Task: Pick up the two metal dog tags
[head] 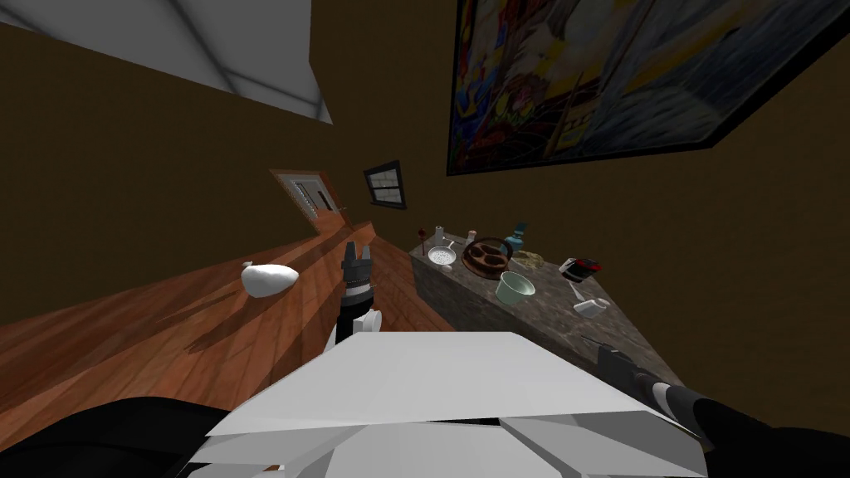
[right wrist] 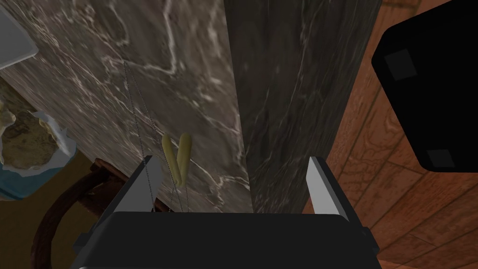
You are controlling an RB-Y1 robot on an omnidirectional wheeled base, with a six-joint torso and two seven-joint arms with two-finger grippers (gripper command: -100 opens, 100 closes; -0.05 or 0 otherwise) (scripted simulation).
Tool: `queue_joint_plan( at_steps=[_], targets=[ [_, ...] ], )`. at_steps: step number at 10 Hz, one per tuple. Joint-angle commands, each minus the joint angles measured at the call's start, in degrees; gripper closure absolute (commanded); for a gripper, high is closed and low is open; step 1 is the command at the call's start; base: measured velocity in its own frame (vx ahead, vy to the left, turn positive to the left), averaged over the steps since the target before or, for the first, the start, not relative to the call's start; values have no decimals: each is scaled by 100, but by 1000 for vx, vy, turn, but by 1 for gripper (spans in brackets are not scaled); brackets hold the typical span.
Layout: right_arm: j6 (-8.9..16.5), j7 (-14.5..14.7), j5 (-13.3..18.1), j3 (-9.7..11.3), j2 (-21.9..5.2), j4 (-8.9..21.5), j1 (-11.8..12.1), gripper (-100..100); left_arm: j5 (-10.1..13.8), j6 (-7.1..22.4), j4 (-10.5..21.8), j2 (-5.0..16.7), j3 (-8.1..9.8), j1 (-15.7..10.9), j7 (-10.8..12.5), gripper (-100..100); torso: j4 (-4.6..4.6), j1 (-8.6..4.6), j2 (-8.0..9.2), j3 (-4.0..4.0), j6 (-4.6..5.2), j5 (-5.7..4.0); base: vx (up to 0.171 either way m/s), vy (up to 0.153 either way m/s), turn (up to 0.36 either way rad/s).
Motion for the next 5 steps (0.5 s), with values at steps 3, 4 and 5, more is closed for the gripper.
queue_joint_plan(
  at_steps=[3,4,5],
  targets=[
    [-356,36,62,375,-184,409,-570,-100,0,0,0,0,1,2,0,0,-3,3,-2,-2,14,-3,11,33,-167],
    [-356,36,62,375,-184,587,-782,-100,0,0,0,0,0,1,0,0,-16,1,5,-5,25,-28,4,40,-25],
    [-356,36,62,375,-184,591,-969,-100,0,0,0,0,0,0,0,0,-16,-11,9,-3,20,-36,-5,14,30]
  ],
)
